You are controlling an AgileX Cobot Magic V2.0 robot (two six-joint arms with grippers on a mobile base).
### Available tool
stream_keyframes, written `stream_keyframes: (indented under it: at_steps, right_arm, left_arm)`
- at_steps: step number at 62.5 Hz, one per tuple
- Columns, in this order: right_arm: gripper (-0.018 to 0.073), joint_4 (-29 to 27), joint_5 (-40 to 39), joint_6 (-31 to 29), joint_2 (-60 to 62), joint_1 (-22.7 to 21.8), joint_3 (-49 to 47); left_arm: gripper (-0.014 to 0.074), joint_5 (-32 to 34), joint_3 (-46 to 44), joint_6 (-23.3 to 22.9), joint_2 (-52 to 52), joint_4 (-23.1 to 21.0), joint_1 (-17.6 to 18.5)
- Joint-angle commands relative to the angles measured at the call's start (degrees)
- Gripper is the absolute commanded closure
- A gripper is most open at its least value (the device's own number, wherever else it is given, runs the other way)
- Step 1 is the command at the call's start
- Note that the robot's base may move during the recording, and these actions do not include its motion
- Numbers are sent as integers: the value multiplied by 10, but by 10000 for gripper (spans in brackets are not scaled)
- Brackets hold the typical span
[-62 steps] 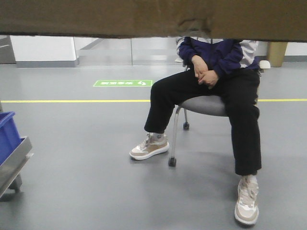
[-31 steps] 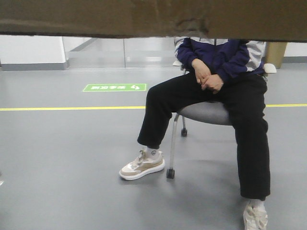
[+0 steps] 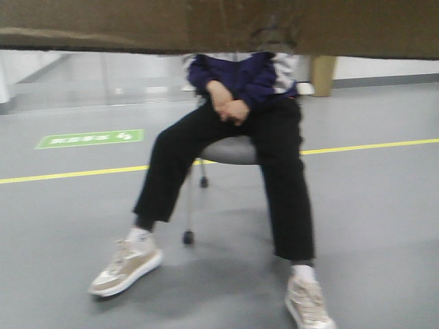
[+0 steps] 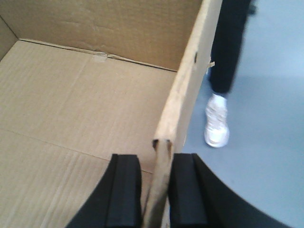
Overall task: Grab carton from right shelf to conveyor
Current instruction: 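Carry the held carton while driving toward the red conveyor, then move the carton over the grey conveyor belt with both grippers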
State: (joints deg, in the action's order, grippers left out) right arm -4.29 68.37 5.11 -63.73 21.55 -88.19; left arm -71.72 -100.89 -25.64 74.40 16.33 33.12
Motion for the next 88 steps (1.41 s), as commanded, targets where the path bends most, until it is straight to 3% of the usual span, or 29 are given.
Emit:
stream_keyframes:
  at_steps: [1, 37, 65, 88]
  right_arm:
    - [627, 8, -18, -15, 8, -2, -2]
    - [627, 8, -20, -15, 8, -2, -2]
    - [627, 8, -20, -15, 8, -2, -2]
    - [627, 8, -21, -15, 8, -2, -2]
  left_arm:
    - [614, 18, -4, 0, -5, 9, 2]
    - [614, 18, -4, 0, -5, 24, 2]
    - [614, 18, -4, 0, -5, 146, 2]
    - [614, 18, -4, 0, -5, 223, 2]
